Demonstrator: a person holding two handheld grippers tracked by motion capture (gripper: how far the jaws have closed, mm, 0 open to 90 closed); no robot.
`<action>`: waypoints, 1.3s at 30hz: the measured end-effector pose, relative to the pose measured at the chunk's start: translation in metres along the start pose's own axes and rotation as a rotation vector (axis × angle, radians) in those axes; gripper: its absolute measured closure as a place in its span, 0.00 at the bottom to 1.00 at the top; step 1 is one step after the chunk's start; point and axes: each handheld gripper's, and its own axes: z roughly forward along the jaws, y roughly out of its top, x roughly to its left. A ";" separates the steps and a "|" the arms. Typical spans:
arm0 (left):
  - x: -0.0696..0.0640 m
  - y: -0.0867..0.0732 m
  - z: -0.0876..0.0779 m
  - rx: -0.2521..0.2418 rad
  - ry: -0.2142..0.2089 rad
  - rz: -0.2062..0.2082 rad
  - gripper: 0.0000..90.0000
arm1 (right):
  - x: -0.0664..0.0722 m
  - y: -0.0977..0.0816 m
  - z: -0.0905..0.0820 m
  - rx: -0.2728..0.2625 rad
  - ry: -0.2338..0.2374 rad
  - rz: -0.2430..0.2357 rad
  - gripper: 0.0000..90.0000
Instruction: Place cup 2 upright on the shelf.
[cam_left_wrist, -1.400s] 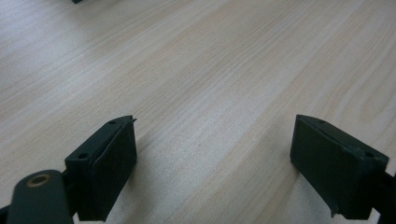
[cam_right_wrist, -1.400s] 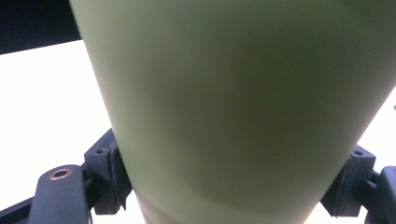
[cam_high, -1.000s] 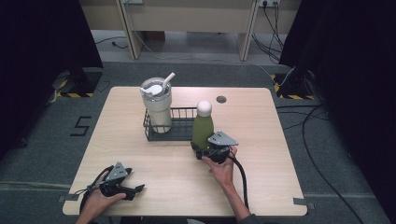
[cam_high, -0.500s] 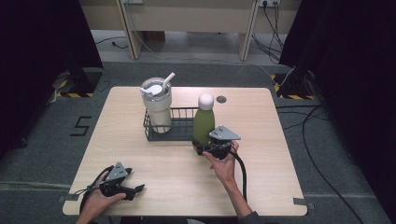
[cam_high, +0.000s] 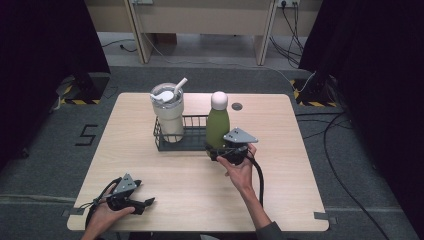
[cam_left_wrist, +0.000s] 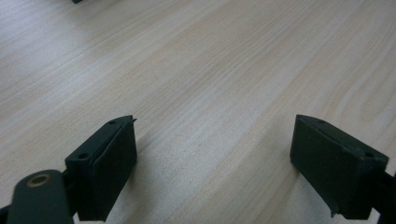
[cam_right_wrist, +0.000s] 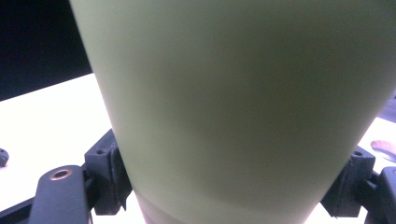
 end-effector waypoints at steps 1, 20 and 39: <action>0.000 0.000 0.000 0.000 0.000 0.000 0.16 | 0.000 0.004 0.000 0.003 0.006 -0.001 0.23; 0.000 0.000 0.000 0.001 -0.001 0.003 0.16 | -0.003 0.038 0.015 0.016 0.035 0.001 0.23; 0.000 0.000 -0.001 0.000 -0.002 0.002 0.16 | -0.005 0.071 0.044 0.013 0.028 -0.006 0.23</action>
